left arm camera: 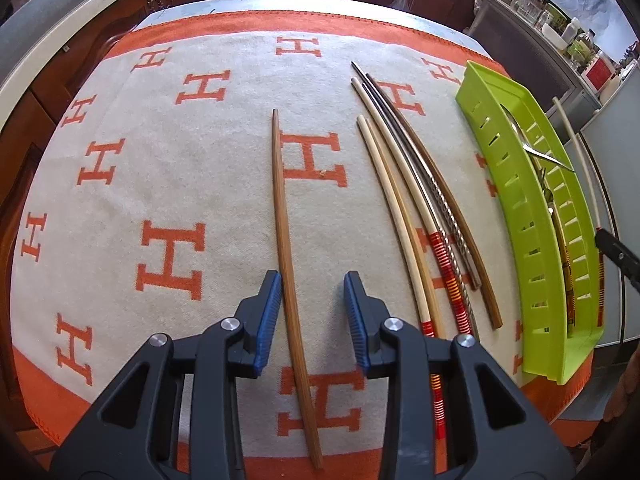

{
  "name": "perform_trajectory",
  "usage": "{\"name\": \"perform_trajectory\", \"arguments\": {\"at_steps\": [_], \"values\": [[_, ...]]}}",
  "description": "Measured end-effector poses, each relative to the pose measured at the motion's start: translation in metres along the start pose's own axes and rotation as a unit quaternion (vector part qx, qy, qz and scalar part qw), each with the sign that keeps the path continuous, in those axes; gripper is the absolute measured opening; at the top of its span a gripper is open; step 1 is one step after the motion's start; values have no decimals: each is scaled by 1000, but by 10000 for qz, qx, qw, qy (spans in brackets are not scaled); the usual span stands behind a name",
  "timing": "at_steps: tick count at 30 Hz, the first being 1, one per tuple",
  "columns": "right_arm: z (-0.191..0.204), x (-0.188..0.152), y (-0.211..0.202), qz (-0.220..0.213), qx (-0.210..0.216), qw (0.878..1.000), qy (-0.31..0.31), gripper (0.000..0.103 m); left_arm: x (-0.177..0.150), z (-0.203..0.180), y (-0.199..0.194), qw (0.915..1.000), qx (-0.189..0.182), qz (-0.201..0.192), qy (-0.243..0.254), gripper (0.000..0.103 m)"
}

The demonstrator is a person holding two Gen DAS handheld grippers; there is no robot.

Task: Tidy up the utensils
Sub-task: 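Drop the chopstick into the green tray with the right tool while the left tool grasps a brown chopstick, then carry the brown chopstick into the tray with the left tool while the right tool returns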

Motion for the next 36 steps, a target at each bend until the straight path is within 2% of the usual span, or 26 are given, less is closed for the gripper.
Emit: {"name": "perform_trajectory", "arguments": {"at_steps": [8, 13, 15, 19, 23, 28, 33, 36], "values": [[4, 1, 28, 358, -48, 9987, -350, 5, 2, 12, -1, 9999, 72, -38, -129, 6], [20, 1, 36, 372, 9, 9967, -721, 5, 2, 13, -1, 9999, 27, -65, -152, 5], [24, 1, 34, 331, -89, 9960, -824, 5, 2, 13, -1, 9999, -3, -76, -144, 5], [20, 1, 33, 347, -294, 9960, -765, 5, 1, 14, -1, 9997, -56, -110, -190, 4], [13, -5, 32, 544, -437, 9947, -749, 6, 1, 15, -2, 9996, -122, -137, -216, 4], [7, -10, 29, 674, -260, 9960, -525, 7, 1, 11, -11, 9993, -196, -232, -216, 4], [9, -11, 16, 457, 34, 9986, -275, 8, 6, 5, -32, 9983, -438, -330, -218, 4], [13, -10, 8, 338, 164, 9990, -231, 8, 10, -5, -48, 9967, -714, -334, -187, 4]]}}
Point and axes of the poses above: each gripper's, at about its wrist camera, not at the fingertips, and y roughly the way its jaws point, z to its left, x to its top, the point moved 2 cm from there along y, roughly the way its jaws point, and after that the axes turned 8 degrees about -y, right-handed, at the moved point
